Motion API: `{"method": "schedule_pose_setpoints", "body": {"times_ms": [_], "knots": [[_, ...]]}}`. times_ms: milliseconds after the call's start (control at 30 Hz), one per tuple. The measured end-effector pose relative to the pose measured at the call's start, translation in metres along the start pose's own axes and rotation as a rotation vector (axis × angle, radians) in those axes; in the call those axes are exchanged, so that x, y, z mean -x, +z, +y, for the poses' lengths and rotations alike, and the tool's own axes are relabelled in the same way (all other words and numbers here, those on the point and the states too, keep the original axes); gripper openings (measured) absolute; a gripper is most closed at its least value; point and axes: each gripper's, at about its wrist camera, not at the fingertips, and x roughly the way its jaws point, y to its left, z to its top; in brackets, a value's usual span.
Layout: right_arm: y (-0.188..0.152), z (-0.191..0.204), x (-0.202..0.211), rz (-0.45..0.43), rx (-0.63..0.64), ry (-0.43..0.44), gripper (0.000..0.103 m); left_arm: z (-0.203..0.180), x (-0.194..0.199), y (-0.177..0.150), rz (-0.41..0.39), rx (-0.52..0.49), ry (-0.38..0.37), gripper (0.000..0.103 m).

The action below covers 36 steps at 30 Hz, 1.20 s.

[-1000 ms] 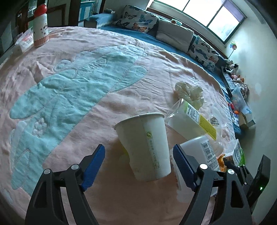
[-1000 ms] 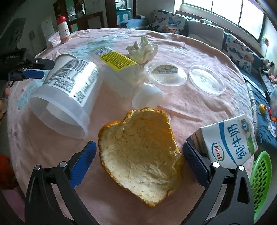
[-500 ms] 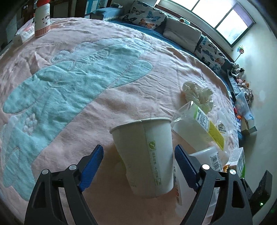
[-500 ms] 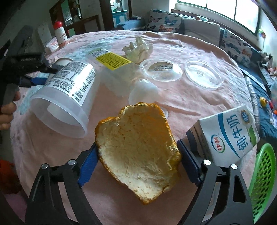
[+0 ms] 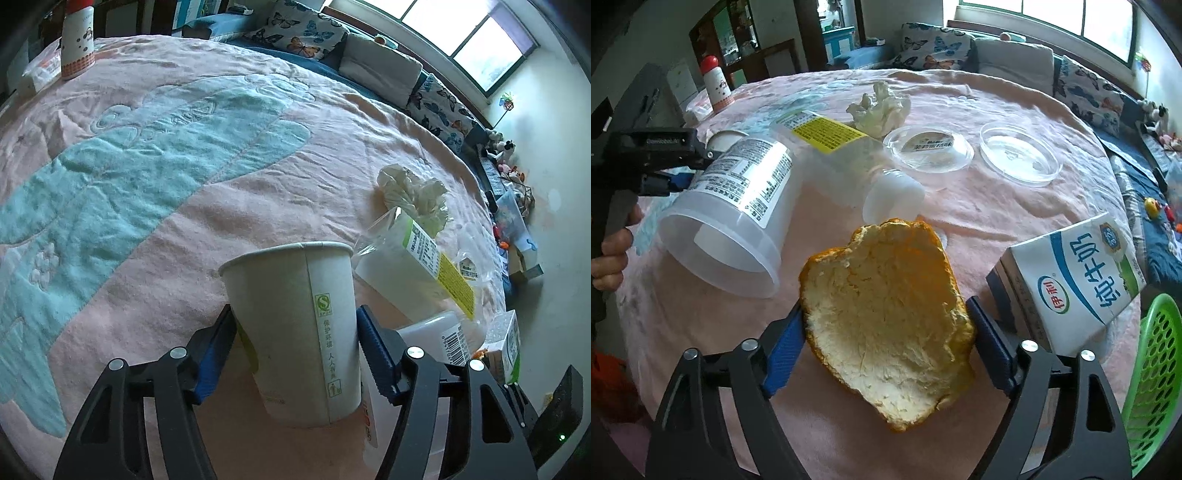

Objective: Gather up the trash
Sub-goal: 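Grasp the white paper cup with the left tool while the right tool grasps the orange peel, then carry the white cup and orange peel to the green basket and release both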

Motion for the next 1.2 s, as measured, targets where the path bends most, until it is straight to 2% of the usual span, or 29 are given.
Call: {"method": "schedule_pose_setpoints", "body": {"times_ms": [133,233,367,567,867,1200], "knots": [[0.001,0.002,-0.001,0.0,0.011,-0.014,0.084,0.003,0.005,-0.001,-0.003,-0.005,-0.011,0.061],[0.001,0.002,0.004,-0.012,0.004,-0.013,0.077,0.005,0.013,-0.001,-0.011,-0.01,-0.029,0.061],[0.0,0.001,0.009,-0.021,-0.006,-0.012,0.07,0.004,0.029,0.0,-0.036,-0.027,-0.042,0.061],[-0.005,0.003,0.02,-0.035,-0.023,0.002,0.066,-0.006,0.064,0.001,-0.091,-0.078,-0.068,0.061],[-0.013,0.007,0.047,-0.087,-0.044,0.014,0.065,-0.049,0.11,-0.003,-0.157,-0.193,-0.135,0.061],[-0.031,-0.015,0.088,-0.157,-0.11,-0.028,0.064,-0.109,0.117,-0.017,-0.143,-0.308,-0.205,0.061]]}}
